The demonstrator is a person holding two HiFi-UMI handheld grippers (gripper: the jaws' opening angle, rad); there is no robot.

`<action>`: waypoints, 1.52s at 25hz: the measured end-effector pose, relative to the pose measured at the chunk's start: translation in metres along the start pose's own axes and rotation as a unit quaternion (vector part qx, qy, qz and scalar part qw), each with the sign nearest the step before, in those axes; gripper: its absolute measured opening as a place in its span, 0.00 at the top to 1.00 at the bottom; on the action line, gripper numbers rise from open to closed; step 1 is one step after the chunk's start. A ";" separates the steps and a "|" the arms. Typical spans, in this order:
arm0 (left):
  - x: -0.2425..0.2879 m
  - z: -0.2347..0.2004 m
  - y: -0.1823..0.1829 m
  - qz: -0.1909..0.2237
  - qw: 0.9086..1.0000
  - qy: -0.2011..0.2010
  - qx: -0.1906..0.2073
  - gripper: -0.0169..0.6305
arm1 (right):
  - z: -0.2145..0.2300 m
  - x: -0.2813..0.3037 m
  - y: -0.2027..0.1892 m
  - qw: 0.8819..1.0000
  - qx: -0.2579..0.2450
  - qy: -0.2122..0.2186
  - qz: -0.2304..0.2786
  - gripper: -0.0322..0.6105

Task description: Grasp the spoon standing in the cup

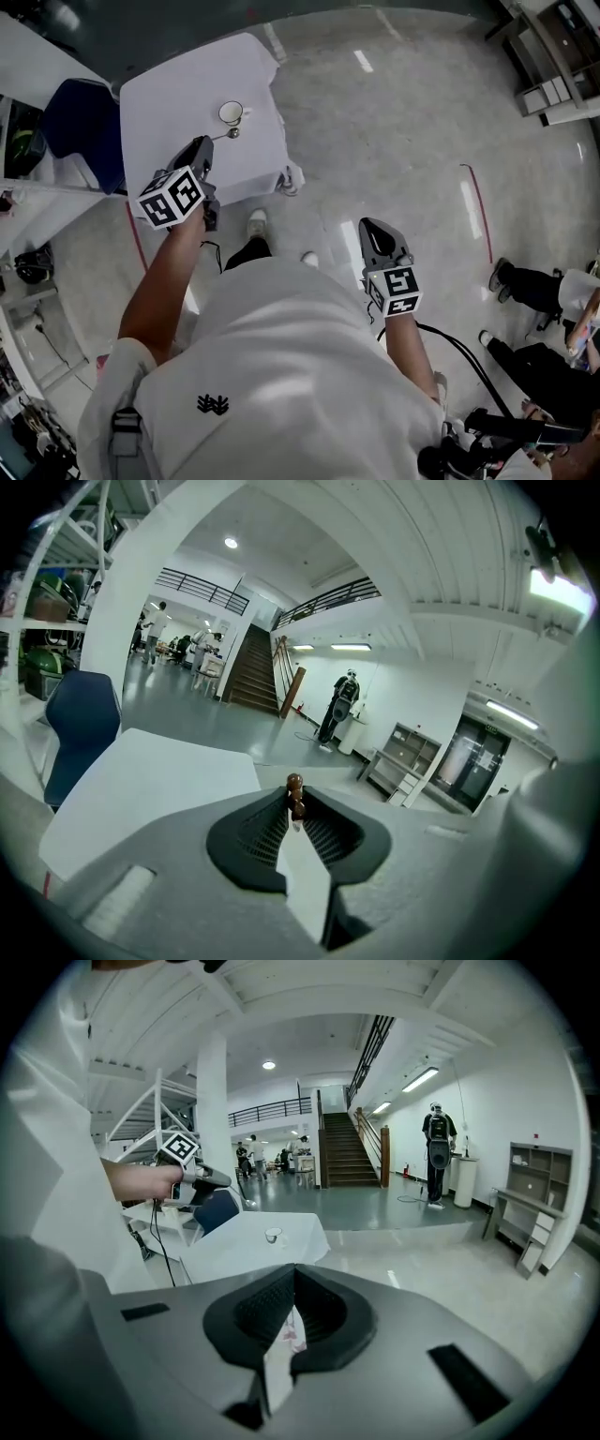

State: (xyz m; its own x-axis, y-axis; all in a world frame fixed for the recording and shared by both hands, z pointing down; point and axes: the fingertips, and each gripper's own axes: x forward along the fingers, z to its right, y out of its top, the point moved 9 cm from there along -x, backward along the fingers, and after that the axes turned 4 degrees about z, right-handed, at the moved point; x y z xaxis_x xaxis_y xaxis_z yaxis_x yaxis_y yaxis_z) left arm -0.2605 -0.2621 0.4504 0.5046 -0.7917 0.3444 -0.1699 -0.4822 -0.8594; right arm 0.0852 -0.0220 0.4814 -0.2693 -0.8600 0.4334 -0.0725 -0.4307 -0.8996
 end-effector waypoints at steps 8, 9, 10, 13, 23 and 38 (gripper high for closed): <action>-0.061 0.033 -0.021 0.008 1.000 0.002 -0.013 0.89 | 0.000 -0.013 -0.015 0.999 -0.023 0.046 -0.001 0.94; -0.067 0.036 -0.026 0.007 1.000 0.000 -0.015 0.89 | 0.000 -0.014 -0.019 0.999 -0.026 0.048 -0.004 0.94; -0.072 0.038 -0.029 0.008 1.000 -0.003 -0.017 0.89 | 0.000 -0.015 -0.022 0.998 -0.028 0.048 -0.005 0.94; -0.098 0.044 -0.032 0.020 1.000 0.000 -0.018 0.89 | -0.004 -0.016 -0.023 0.998 -0.034 0.059 0.009 0.94; -0.156 0.061 -0.053 0.029 0.999 0.014 -0.019 0.89 | -0.024 -0.041 -0.020 0.994 -0.058 0.090 0.013 0.94; -0.176 0.061 -0.058 0.026 0.999 0.001 -0.018 0.89 | -0.048 -0.050 -0.017 0.993 -0.072 0.099 0.003 0.94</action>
State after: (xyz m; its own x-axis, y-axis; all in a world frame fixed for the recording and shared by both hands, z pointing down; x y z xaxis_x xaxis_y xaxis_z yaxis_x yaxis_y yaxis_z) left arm -0.2878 -0.0720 0.4166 0.4921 -0.8169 0.3009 -0.2268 -0.4540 -0.8616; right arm 0.0537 0.0416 0.4724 -0.4524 -0.7858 0.4218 -0.2024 -0.3702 -0.9067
